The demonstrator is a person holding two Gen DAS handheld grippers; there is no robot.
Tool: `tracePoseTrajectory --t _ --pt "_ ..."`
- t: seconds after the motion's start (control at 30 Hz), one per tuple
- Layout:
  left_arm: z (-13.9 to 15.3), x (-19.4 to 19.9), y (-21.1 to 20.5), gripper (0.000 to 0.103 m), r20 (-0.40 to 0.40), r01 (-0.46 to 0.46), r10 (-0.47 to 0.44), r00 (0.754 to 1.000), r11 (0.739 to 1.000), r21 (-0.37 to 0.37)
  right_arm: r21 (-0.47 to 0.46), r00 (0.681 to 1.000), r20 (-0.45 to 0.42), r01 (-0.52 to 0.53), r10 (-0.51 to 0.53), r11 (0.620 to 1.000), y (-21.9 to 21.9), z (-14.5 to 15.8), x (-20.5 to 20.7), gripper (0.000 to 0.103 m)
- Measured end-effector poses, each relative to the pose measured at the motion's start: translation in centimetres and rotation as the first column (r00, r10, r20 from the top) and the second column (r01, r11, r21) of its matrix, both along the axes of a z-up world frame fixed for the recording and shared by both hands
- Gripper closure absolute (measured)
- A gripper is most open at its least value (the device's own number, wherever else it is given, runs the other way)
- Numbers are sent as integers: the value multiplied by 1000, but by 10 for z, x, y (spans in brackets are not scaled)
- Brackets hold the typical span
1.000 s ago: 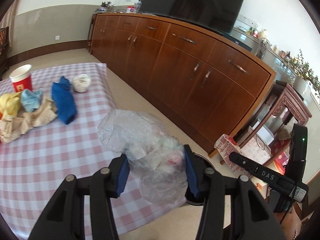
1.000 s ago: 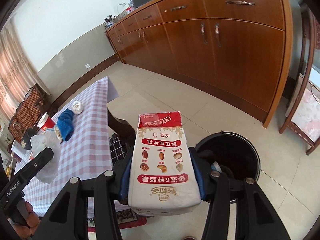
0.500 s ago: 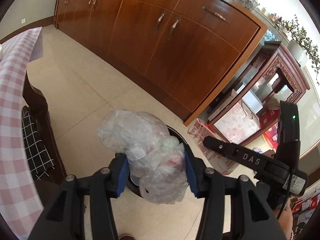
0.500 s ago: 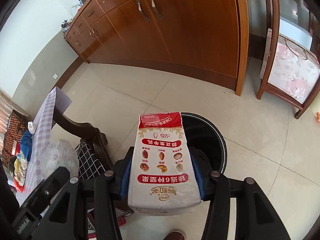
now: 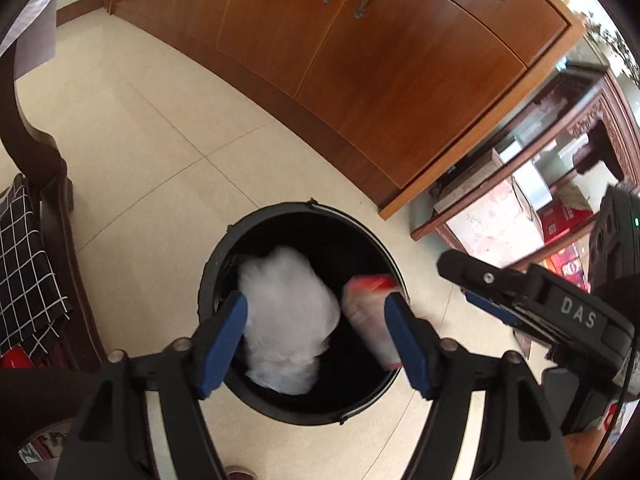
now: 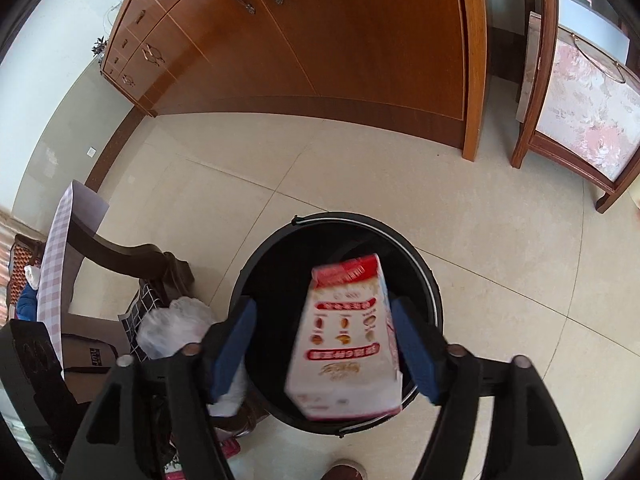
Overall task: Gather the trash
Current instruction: 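Open both grippers to drop the bag and carton into the bin, then move both grippers back toward the red bag and yellow cloth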
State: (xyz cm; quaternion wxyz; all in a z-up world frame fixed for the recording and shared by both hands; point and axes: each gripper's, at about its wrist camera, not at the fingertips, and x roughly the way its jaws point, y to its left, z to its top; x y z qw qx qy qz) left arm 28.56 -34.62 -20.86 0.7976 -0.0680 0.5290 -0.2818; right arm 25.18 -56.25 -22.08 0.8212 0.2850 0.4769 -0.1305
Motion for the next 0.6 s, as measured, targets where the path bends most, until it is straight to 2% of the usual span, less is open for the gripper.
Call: tracePoseTrajectory --t 0.1,0.27,0.4,0.6 --pt "6 3 4 29 15 -7 7 1000 1000 4 10 999 20 36 -36 999 -3 4 -5 25" --pt "43 -10 22 29 136 -45 39 990 998 44 -35 997 54 62 -60 997 3 28 -20 25" --pt "76 -24 39 29 181 -54 41 983 996 67 -55 997 70 38 -34 998 17 52 -26 25" --pt "123 -41 76 29 245 -114 98 965 992 54 -90 990 135 -30 42 995 57 96 -34 25"
